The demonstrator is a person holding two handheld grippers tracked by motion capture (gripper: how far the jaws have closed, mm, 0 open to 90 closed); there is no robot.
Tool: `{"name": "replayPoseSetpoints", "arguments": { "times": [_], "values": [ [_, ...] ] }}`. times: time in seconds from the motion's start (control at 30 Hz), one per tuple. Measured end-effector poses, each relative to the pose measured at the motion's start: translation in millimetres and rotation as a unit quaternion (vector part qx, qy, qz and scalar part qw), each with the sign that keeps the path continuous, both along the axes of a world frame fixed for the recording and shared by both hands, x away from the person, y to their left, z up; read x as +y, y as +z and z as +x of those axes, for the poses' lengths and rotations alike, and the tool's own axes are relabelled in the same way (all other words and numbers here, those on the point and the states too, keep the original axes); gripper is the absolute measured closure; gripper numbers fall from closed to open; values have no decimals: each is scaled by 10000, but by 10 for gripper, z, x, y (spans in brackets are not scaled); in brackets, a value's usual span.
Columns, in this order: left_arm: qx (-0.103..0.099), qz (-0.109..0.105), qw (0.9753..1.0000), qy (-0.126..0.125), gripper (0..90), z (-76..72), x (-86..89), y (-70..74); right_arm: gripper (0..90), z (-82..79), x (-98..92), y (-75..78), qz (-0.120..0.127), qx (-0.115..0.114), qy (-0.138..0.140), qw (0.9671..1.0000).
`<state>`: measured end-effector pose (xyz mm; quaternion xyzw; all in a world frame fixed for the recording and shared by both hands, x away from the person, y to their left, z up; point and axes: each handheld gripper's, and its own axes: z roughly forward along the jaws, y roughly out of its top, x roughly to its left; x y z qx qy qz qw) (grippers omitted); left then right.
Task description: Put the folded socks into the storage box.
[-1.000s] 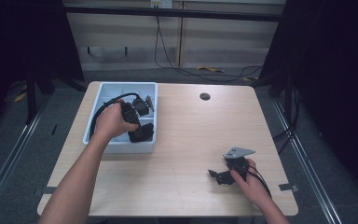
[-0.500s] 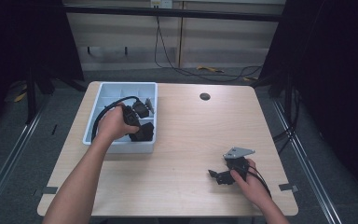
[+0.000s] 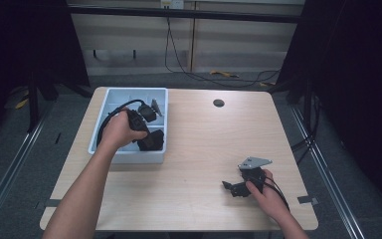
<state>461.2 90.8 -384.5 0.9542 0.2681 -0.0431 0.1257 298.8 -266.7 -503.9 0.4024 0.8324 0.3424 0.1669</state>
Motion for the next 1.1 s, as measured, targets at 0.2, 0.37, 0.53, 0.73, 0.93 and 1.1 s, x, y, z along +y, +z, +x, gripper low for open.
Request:
{"name": "replayPoseSetpoints", "arguments": {
  "times": [0.2,0.37,0.53,0.73,0.93,1.1],
  "values": [
    [-58,-169,9998,124,620,-3,25,140,97,2,2,0,-2,-1,4,10000],
    [-90,-179,9996,178,609,10,47,220,97,2,1,1,-7,4,11,10000],
    [-122,-199,9992,325,659,44,59,337,97,3,2,2,-9,8,13,10000],
    [-142,-155,9989,415,791,82,40,415,97,3,2,1,-10,6,13,10000],
    [-52,-149,9985,531,884,106,20,434,97,3,3,2,-6,8,9,10000],
    [-26,-153,9979,636,900,142,9,421,97,3,3,1,-7,3,10,10000]
  ]
}}
